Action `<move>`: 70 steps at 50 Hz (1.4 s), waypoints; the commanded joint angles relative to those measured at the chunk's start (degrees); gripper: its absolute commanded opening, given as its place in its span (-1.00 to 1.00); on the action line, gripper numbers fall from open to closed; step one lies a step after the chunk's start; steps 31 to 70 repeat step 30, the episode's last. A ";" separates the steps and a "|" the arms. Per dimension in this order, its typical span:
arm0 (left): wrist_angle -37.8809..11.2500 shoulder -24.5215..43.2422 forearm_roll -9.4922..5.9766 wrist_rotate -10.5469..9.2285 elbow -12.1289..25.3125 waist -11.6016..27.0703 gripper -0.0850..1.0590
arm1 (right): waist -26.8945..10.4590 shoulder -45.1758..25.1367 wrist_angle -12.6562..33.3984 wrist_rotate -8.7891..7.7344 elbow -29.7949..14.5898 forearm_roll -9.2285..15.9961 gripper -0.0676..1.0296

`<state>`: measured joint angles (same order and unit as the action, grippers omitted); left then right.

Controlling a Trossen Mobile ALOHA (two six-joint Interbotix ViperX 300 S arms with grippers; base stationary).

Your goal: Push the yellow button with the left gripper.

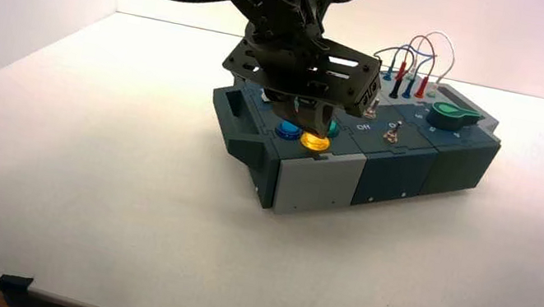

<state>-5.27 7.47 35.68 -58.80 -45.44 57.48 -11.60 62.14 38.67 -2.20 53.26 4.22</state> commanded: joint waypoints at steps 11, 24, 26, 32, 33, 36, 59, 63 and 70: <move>-0.44 -0.97 0.00 -0.35 0.18 -0.26 -0.91 | 0.00 -0.35 -0.18 -0.09 -1.58 -0.18 -0.60; -0.35 -0.88 0.00 -0.35 0.26 -0.26 -0.91 | 0.00 -0.53 -0.18 -0.18 -1.67 -0.18 -0.60; -0.44 -0.79 0.00 -0.35 0.18 -0.26 -0.90 | 0.00 -0.53 -0.18 -0.18 -1.67 -0.18 -0.60; -0.35 -0.88 0.00 -0.35 0.18 -0.26 -0.90 | 0.00 -0.62 -0.26 -0.18 -1.67 -0.18 -0.60; -0.35 -0.88 0.00 -0.35 0.18 -0.26 -0.90 | 0.00 -0.62 -0.26 -0.18 -1.67 -0.18 -0.60; -0.35 -0.88 0.00 -0.35 0.18 -0.26 -0.90 | 0.00 -0.62 -0.26 -0.18 -1.67 -0.18 -0.60; -0.35 -0.88 0.00 -0.35 0.18 -0.26 -0.90 | 0.00 -0.62 -0.26 -0.18 -1.67 -0.18 -0.60; -0.35 -0.88 0.00 -0.35 0.18 -0.26 -0.90 | 0.00 -0.62 -0.26 -0.18 -1.67 -0.18 -0.60; -0.35 -0.88 0.00 -0.35 0.18 -0.26 -0.90 | 0.00 -0.62 -0.26 -0.18 -1.67 -0.18 -0.60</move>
